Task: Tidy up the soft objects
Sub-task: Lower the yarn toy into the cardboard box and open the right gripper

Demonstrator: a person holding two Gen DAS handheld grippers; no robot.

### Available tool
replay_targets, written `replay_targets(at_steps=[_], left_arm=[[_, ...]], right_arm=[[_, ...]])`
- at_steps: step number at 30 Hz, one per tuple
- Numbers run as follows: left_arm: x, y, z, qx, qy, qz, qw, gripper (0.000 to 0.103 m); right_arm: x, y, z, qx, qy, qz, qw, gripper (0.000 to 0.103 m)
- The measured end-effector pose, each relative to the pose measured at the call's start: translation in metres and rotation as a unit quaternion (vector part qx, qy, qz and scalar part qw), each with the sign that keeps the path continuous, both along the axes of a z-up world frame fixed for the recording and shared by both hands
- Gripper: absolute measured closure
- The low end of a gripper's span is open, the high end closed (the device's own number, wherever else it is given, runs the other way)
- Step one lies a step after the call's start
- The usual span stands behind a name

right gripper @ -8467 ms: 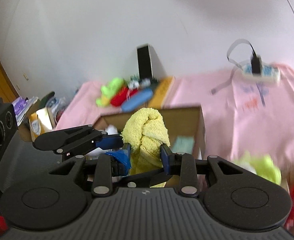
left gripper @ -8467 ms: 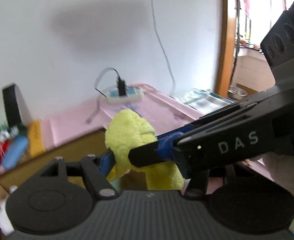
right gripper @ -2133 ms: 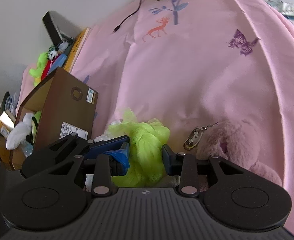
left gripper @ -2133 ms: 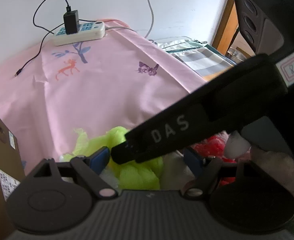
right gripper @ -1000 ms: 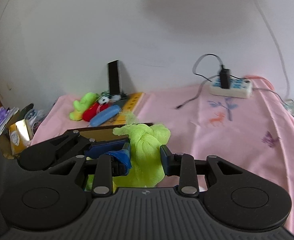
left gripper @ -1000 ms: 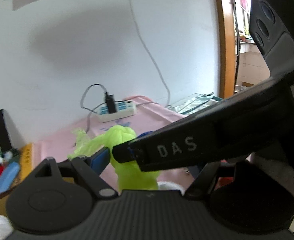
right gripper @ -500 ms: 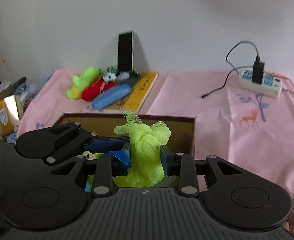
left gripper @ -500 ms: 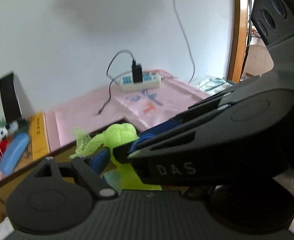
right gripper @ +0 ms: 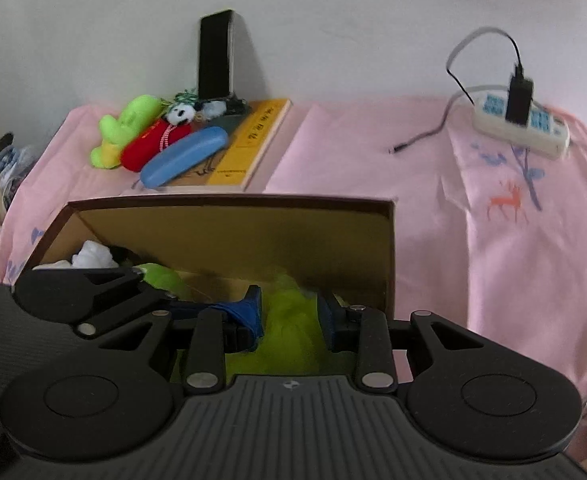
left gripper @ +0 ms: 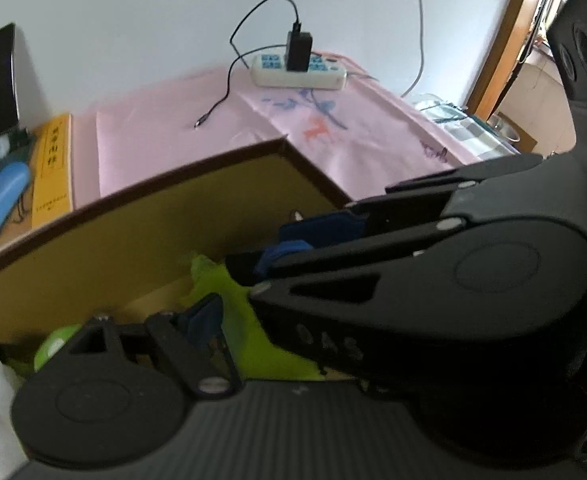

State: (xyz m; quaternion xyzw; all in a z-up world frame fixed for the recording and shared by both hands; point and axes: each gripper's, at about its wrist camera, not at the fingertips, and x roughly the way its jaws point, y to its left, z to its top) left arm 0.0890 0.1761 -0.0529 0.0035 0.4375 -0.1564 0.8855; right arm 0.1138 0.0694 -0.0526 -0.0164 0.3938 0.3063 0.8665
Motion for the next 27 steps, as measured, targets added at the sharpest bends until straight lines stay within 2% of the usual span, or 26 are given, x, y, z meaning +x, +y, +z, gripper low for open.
replay_targets(at_steps=[5,12,17,20,27], left_arm=[[-0.007,0.002,0.003,-0.003,-0.009,0.005,0.9999,0.029],[-0.018,0.001,0.015,0.029,-0.048,0.047,0.9973,0.029],[-0.033,0.005,0.025,0.022,-0.055,0.079,0.9951,0.029],[-0.041,0.004,0.031,0.026,-0.062,0.096,0.9931,0.029],[-0.060,-0.009,0.040,0.066,-0.063,0.125,0.9880,0.028]], right_arm=[[-0.003,-0.010,0.007,0.035,0.014,-0.016,0.999,0.088],[-0.016,-0.030,0.021,0.062,0.000,-0.045,0.997,0.089],[-0.029,-0.047,0.028,0.082,-0.003,-0.062,0.995,0.088],[-0.037,-0.055,0.029,0.087,-0.002,-0.069,0.994,0.088],[-0.055,-0.065,0.033,0.081,-0.011,-0.070,0.994,0.088]])
